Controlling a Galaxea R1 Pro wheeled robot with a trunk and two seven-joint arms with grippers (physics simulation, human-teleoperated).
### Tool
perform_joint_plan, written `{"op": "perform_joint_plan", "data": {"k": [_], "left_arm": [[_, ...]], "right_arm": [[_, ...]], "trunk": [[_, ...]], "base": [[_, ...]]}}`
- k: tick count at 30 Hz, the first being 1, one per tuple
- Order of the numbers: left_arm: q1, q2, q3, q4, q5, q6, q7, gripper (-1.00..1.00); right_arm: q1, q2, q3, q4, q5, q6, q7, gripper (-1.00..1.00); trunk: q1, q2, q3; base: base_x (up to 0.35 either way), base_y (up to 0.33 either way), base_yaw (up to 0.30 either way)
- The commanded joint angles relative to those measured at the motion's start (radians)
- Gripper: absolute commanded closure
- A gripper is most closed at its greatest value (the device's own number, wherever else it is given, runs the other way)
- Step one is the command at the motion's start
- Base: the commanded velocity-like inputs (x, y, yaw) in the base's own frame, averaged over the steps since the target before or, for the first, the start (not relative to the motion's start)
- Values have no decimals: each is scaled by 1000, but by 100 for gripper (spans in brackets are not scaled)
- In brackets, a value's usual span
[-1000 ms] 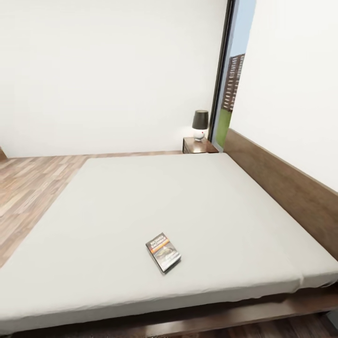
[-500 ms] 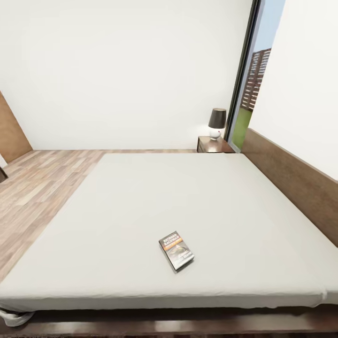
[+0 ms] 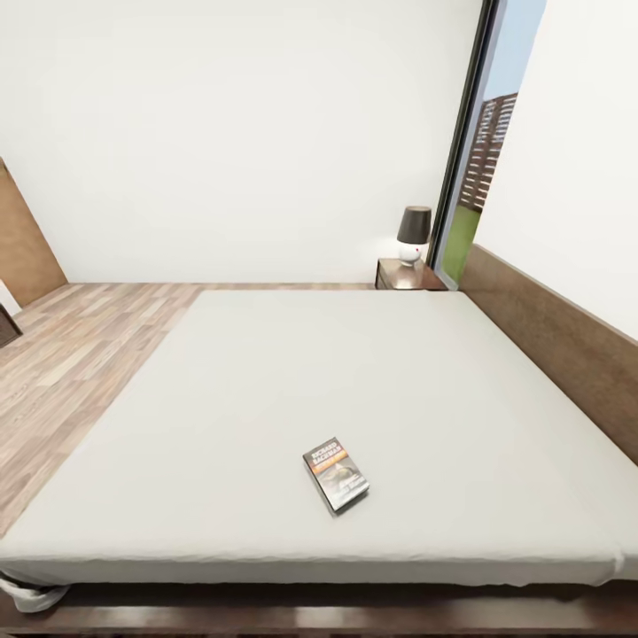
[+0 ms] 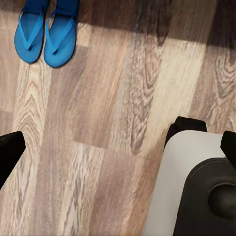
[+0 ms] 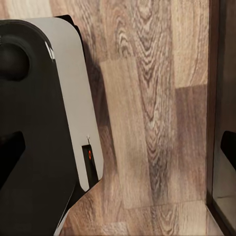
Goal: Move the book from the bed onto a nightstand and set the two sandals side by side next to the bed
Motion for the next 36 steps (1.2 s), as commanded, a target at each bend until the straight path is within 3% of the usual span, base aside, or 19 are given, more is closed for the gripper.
{"op": "perform_joint_plan", "data": {"k": [1,36], "left_arm": [[0,0,-8,0,10,-2,-3,-100],[0,0,-7,0,10,-4,-3,-100]], "right_arm": [[0,0,-9,-1,8,-2,6,-100],[0,1,-7,0,8,-2,6,-100]], "trunk": [[0,0,1],[0,0,51]], "base": [[0,0,6],[90,-77,1]]}}
